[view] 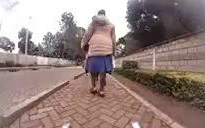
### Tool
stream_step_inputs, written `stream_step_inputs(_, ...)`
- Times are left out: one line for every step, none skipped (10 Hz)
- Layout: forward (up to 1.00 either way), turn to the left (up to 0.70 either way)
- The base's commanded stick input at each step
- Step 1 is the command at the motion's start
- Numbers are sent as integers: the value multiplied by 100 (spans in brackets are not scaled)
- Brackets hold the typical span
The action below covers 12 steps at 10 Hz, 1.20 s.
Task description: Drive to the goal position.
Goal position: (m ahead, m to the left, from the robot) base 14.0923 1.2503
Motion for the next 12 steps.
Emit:
stream_step_inputs(50,0)
stream_step_inputs(50,0)
stream_step_inputs(50,0)
stream_step_inputs(50,0)
stream_step_inputs(50,0)
stream_step_inputs(50,0)
stream_step_inputs(50,0)
stream_step_inputs(50,0)
stream_step_inputs(50,0)
stream_step_inputs(50,0)
stream_step_inputs(50,0)
stream_step_inputs(50,0)
